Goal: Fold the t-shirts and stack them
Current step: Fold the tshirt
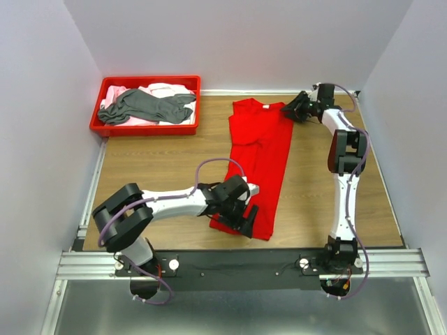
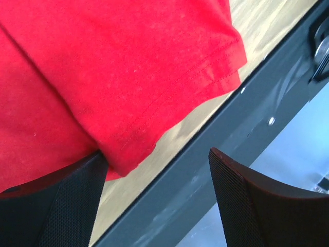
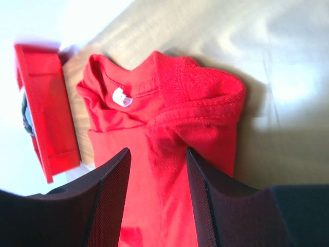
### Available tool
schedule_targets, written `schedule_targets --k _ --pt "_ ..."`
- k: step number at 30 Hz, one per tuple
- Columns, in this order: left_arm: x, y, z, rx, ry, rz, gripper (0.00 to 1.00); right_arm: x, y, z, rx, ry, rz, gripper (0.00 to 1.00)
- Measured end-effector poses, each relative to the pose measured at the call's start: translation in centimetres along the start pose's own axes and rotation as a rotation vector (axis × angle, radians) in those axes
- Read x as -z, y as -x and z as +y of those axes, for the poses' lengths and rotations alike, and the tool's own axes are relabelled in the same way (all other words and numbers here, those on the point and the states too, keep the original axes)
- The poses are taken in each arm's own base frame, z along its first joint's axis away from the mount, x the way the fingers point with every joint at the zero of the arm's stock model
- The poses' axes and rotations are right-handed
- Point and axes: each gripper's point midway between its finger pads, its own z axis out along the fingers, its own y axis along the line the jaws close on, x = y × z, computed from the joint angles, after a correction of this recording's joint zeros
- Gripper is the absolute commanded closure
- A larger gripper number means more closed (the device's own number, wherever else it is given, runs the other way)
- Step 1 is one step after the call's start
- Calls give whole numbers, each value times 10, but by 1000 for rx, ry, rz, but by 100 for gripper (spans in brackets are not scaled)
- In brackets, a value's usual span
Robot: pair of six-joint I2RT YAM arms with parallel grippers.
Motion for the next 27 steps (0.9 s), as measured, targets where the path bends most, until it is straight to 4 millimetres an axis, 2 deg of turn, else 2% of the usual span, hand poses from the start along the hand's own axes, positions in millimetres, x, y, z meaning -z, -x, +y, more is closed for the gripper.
schedule_targets --k 5,9,11,12,14,17,19,20,21,24,27 --pt "0 27 -11 -3 37 0 9 -10 11 9 22 25 -19 41" --pt "18 73 -33 -26 22 -103 8 5 2 12 36 -13 -8 38" --pt "33 92 -42 -27 6 -167 8 24 -9 15 47 -43 0 38" --pt "40 97 -43 -24 3 -191 8 42 -19 22 53 -65 9 38" --pt "55 106 -44 -16 -3 -240 11 67 -26 40 90 -68 -9 40" --pt "78 116 -38 16 -6 -324 20 108 -48 67 147 -69 -28 45" --pt "88 116 -25 57 -3 -364 26 129 -74 83 180 -68 -24 47" --pt "90 112 -11 85 10 -378 28 134 -85 86 187 -71 -14 51" --pt "91 107 -1 107 21 -378 30 141 -110 90 212 -70 -1 53" --pt "85 88 37 187 87 -350 36 152 -187 79 225 -103 114 57" --pt "75 69 53 211 122 -298 39 167 -270 58 227 -163 274 58"
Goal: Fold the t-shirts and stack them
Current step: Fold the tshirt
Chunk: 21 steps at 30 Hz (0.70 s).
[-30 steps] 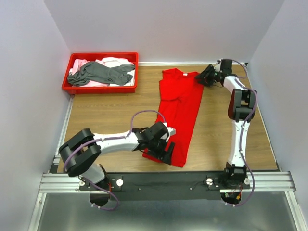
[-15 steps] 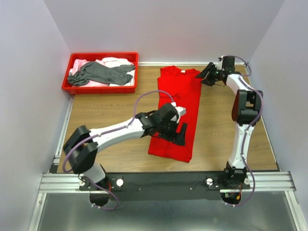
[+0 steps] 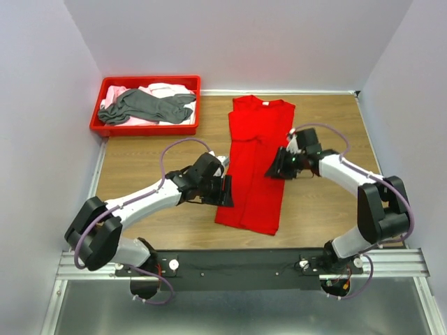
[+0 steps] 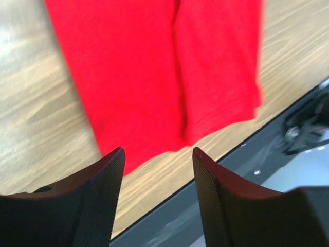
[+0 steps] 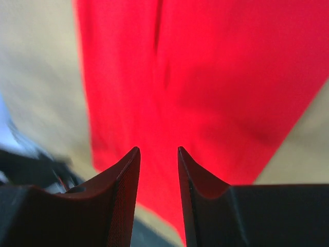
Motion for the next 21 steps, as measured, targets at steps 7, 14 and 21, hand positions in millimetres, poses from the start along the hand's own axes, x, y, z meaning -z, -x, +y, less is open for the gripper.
schedule_targets --k 7,14,21 --pt "-19 -31 23 6 45 104 66 10 -98 7 42 -23 151 59" --pt "-22 -40 19 7 14 128 66 14 -132 4 40 -36 205 60" --pt "-33 -87 21 19 -23 247 66 15 -162 -21 -9 -96 267 60"
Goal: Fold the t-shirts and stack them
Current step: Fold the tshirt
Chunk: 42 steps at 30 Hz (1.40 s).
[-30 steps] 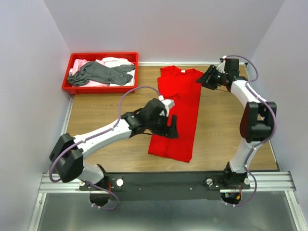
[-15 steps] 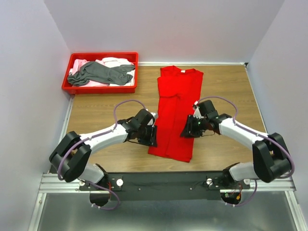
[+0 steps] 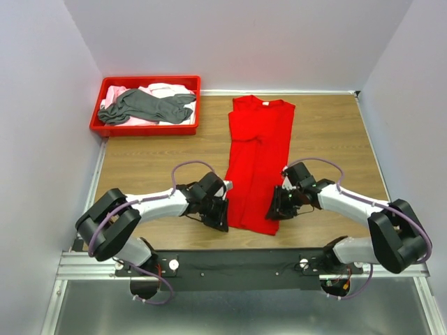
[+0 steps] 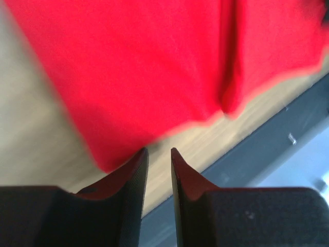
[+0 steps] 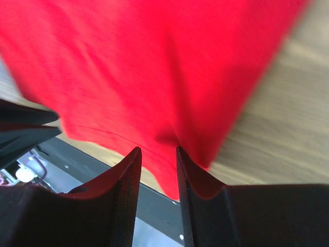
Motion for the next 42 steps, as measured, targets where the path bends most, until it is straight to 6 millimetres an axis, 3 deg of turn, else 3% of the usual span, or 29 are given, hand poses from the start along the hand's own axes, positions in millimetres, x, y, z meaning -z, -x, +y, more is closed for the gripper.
schedule_targets --k 3,7,11,14,16,19,23,27,32,37,42 --pt "-2 -16 -11 -6 -53 42 66 -1 -13 -10 -26 -22 27 60" --pt "-2 -34 -20 -7 -85 81 66 7 -8 -9 -14 -31 -13 60" --pt "6 -42 -28 26 -105 87 66 22 28 20 49 -2 -95 60" --pt "29 -16 -44 29 -108 -30 65 31 70 54 111 39 -173 61" --pt "43 13 -54 23 -94 -139 65 30 90 67 136 56 -201 61" --pt "56 60 -51 45 -42 -289 65 18 114 78 159 56 -210 63" --pt "44 81 -17 89 80 -318 65 0 151 95 186 58 -230 71" --pt "22 72 4 87 148 -248 66 -17 196 117 219 78 -283 75" --pt "15 66 10 70 166 -215 66 -48 248 140 247 102 -325 79" --pt "10 60 14 67 169 -188 66 -79 266 137 244 93 -315 84" --pt "4 47 19 73 166 -144 66 -102 266 121 226 53 -291 85"
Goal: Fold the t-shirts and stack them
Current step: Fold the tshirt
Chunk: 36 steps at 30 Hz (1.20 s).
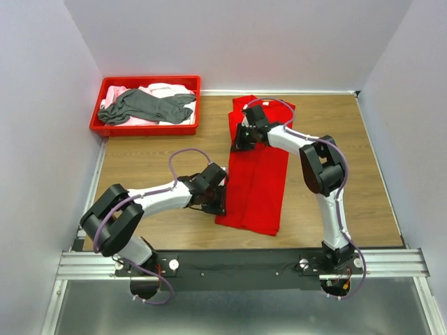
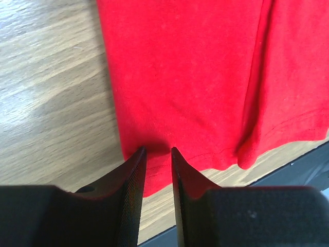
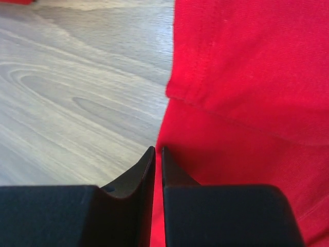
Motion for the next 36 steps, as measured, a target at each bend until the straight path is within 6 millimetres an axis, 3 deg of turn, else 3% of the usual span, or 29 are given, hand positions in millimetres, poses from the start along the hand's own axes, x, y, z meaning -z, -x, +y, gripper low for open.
schedule_targets --k 9,15,22,27,31,36 --pt "-3 -11 -14 -29 -58 22 66 -11 2 -7 -12 -21 -16 85" --pt "-2 -35 -31 -56 -121 61 66 -18 9 -4 -22 -5 -39 85" --pt "8 -61 -26 -26 -129 114 66 -16 6 -2 -23 15 -36 83" --pt "21 -75 -21 -1 -142 127 65 2 -21 -2 -19 16 7 72" --pt "36 -79 -22 21 -162 118 52 16 -42 7 8 29 44 62" --pt "71 -51 -47 42 -246 2 38 60 -45 26 66 52 16 49"
